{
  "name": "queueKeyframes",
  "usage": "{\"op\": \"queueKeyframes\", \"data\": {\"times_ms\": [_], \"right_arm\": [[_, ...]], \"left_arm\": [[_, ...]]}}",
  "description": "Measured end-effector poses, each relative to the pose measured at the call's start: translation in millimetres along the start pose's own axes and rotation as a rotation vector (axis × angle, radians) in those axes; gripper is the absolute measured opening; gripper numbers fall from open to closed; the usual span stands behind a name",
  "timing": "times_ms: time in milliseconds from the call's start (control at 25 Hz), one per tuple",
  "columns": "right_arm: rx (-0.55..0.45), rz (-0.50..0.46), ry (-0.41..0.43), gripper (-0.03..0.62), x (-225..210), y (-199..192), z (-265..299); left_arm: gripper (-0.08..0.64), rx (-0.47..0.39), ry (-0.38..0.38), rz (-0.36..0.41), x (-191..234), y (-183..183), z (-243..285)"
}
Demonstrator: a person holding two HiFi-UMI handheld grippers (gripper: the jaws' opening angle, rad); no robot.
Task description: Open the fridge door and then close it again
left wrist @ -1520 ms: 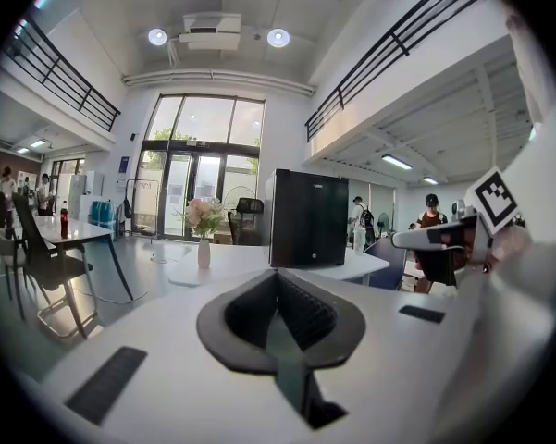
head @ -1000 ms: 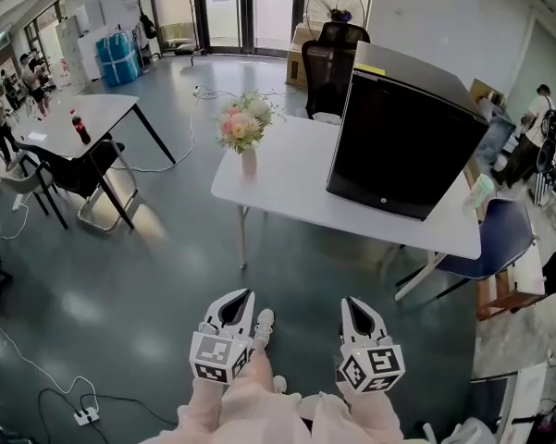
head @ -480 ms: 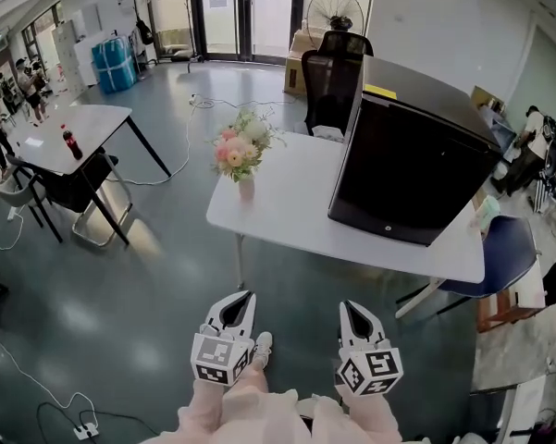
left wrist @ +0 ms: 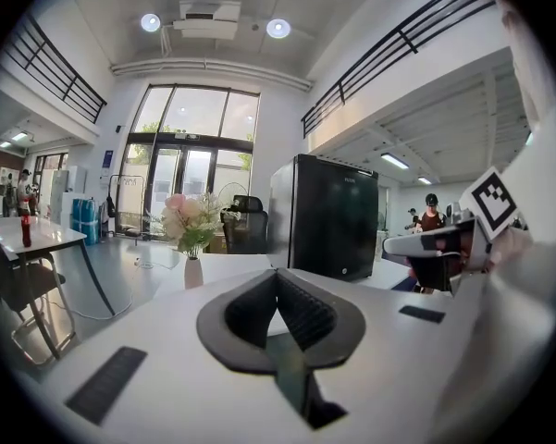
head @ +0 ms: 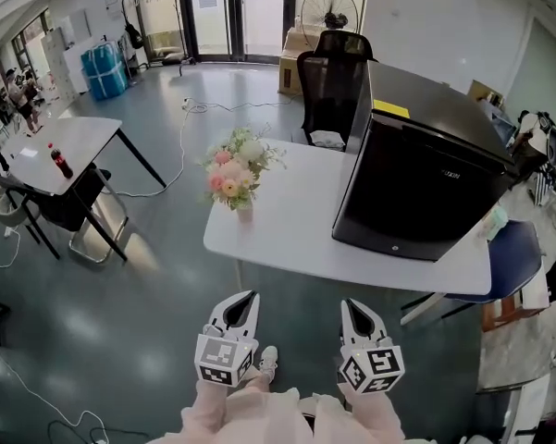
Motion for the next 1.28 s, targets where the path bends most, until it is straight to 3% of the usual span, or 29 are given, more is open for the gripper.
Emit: {"op": "queueKeyframes", "data": {"times_ms": [480,960,1280], "right_arm": [[-0.015,-0.035,-0.063,0.012,-18.0,27.5,67.4],[-0.049,-0.088,-0.140,0.014,-46.1,67.8,111.0],[-0.063,-0.207,-0.159,0.017,-65.6,109.8,118.1]], "left_arm": [[0.011,-0.001,-0.083,0.031,39.8,20.6,78.4],[0.011,-0.016,-0.249,0.073,50.3,46.7,149.2],[0.011,-0.022,-0.349,0.080,42.7,61.8,182.7]]}}
Point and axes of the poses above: the fingertips, and each gripper's own axes: z forward along the fingers, x to its left, y out of its top, the point moved 4 cm from there along -z, backward along the fingers
